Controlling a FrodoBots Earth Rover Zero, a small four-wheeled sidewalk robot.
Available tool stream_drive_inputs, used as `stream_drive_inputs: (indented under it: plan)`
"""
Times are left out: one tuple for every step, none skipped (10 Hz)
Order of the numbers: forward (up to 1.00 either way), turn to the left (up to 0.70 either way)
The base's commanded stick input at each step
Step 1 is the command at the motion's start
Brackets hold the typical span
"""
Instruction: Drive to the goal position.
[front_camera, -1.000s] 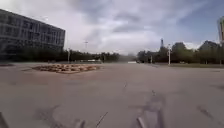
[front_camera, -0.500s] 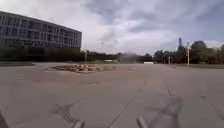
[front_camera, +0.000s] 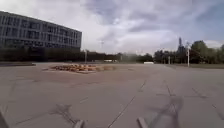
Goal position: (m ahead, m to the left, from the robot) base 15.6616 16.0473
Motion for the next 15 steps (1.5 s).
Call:
stream_drive_inputs:
  plan:
    - [0.0, 0.45]
    - [0.0, 0.45]
    - [0.0, 0.45]
    - [0.0, 0.45]
    - [0.0, 0.45]
    - [0.0, 0.45]
    - [0.0, 0.45]
    - [0.0, 0.45]
    - [0.0, 0.45]
    - [0.0, 0.45]
    - [0.0, 0.45]
    - [0.0, 0.45]
    - [0.0, 0.45]
    - [0.0, 0.45]
    - [0.0, 0.45]
